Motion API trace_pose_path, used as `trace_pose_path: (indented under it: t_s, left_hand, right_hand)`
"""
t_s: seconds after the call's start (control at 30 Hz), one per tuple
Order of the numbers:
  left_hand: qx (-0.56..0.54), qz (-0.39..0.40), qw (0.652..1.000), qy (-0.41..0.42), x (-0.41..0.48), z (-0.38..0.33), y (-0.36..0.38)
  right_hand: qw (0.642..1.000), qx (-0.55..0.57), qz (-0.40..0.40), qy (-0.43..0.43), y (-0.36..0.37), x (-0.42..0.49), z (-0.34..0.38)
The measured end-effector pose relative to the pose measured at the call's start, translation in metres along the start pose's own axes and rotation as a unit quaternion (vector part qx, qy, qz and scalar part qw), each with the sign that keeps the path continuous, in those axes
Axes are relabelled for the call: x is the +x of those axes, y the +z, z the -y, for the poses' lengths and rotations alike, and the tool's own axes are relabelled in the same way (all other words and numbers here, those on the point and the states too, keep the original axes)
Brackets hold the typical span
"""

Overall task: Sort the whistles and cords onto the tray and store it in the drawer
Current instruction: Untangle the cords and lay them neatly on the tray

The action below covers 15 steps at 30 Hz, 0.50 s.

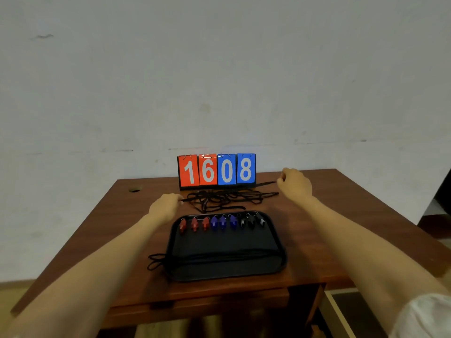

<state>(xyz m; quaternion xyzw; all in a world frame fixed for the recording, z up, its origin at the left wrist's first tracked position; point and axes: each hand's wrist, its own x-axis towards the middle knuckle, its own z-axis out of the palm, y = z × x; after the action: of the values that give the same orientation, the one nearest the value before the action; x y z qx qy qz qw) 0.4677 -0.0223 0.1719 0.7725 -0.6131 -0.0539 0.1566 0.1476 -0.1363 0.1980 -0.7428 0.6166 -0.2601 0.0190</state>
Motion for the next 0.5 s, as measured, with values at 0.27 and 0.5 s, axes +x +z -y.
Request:
trace_pose_path:
  t_s: [0.27, 0.5]
  left_hand:
    - [-0.006, 0.024, 0.997, -0.071, -0.025, 0.027, 0.037]
    - [-0.004, 0.071, 0.992, -0.104, -0.046, 0.045, 0.062]
  right_hand:
    - [0.995, -0.014, 0.089, 0.037, 0.039, -0.046, -0.021]
    - [0.980, 0.002, 0.164, 0.114, 0.067, -0.081, -0.041]
